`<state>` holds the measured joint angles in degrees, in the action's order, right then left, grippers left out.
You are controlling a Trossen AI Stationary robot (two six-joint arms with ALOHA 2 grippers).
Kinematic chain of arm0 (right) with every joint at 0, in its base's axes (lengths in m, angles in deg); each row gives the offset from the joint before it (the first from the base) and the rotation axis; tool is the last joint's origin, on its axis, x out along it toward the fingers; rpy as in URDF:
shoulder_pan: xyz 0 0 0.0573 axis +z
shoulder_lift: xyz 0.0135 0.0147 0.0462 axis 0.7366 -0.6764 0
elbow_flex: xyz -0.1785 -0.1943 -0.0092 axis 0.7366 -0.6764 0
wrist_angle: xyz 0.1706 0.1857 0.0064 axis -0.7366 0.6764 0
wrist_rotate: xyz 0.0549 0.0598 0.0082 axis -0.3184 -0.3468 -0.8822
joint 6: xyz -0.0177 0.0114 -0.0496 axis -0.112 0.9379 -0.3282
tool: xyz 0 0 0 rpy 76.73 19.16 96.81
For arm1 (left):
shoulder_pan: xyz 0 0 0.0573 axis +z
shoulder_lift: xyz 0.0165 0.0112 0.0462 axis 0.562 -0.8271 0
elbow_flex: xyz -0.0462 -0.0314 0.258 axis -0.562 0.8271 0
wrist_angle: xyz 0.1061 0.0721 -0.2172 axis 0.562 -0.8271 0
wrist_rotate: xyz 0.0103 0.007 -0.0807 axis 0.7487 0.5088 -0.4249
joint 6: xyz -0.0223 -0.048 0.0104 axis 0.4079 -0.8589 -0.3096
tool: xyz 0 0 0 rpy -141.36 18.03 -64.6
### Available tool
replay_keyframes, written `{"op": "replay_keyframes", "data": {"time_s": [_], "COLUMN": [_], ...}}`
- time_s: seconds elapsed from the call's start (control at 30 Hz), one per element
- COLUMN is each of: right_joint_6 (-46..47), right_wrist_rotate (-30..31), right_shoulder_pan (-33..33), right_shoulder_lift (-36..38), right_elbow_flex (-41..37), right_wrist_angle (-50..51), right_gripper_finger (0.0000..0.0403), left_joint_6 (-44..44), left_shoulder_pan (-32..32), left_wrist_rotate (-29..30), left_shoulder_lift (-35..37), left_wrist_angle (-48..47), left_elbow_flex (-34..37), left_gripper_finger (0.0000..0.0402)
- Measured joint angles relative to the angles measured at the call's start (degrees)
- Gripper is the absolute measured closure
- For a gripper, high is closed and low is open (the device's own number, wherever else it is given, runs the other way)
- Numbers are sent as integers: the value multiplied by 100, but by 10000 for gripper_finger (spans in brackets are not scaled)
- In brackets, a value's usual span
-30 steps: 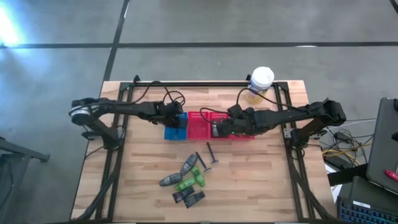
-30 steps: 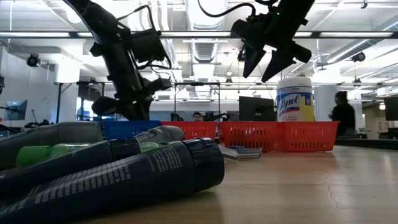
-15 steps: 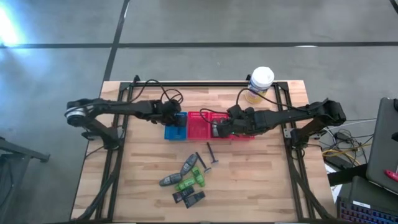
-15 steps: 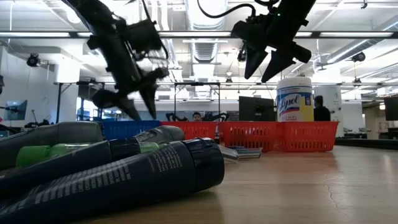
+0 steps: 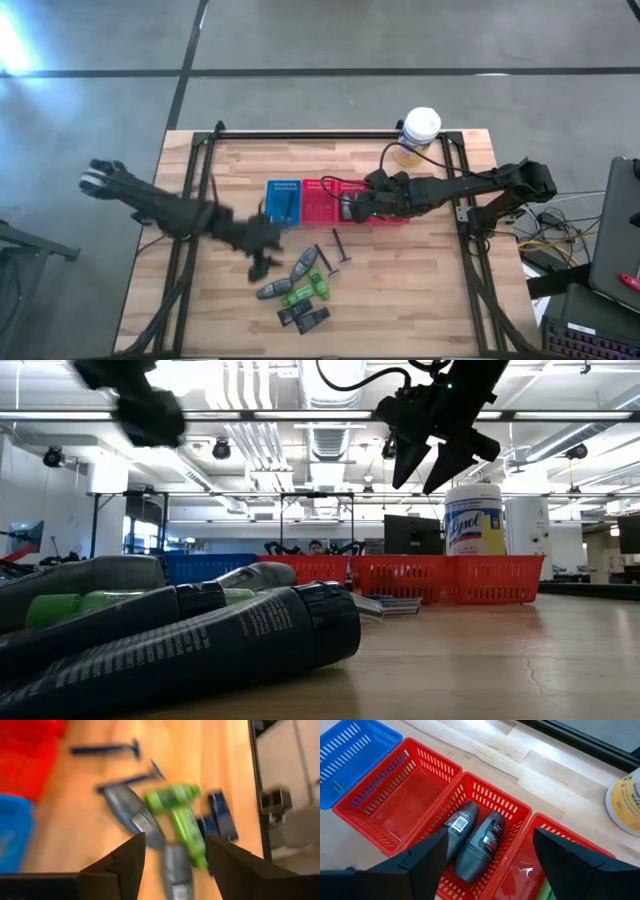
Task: Pick & Place Travel size toiletries
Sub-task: Put the gray deodorant into the middle red bin
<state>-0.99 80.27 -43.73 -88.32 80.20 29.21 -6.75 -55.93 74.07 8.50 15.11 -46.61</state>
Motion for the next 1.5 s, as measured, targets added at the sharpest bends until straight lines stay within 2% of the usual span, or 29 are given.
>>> {"op": "replay_keyframes", "data": {"time_s": [0.1,0.23,0.43,0.6,0.77,1.0,1.1,1.27,1.4,1.5], "right_joint_6": [-87,-233,-302,-372,-384,-387,-412,-540,-494,-161], "right_wrist_rotate": [-30,-68,-212,-304,-347,-376,-759,-2172,-2168,-1515], "right_shoulder_pan": [0,0,-11,-11,-11,-11,-33,-204,-195,-139], "right_shoulder_lift": [-1,-2,-2,-2,-2,-2,2,35,138,466], "right_elbow_flex": [-16,-37,-61,-76,-140,-166,-162,-173,-154,-131], "right_wrist_angle": [0,0,8,22,45,113,63,-333,-511,-479], "right_gripper_finger": [107,101,96,107,124,144,152,164,171,174], "left_joint_6": [-727,-1506,-1303,-1153,-1513,-1481,-1454,-1222,-1028,-1231], "left_shoulder_pan": [-682,-1095,-1174,-1174,-1086,-998,-896,-573,125,972], "left_wrist_rotate": [412,448,466,468,456,310,223,442,887,606], "left_shoulder_lift": [-369,-924,-1768,-2487,-2905,-2793,-2512,-1631,-925,-757], "left_wrist_angle": [-18,-11,93,81,57,-212,-483,-823,-332,348], "left_elbow_flex": [0,-10,-241,-396,-460,-463,-459,-457,-343,-183], "left_gripper_finger": [174,123,47,34,62,192,190,190,190,190]}}
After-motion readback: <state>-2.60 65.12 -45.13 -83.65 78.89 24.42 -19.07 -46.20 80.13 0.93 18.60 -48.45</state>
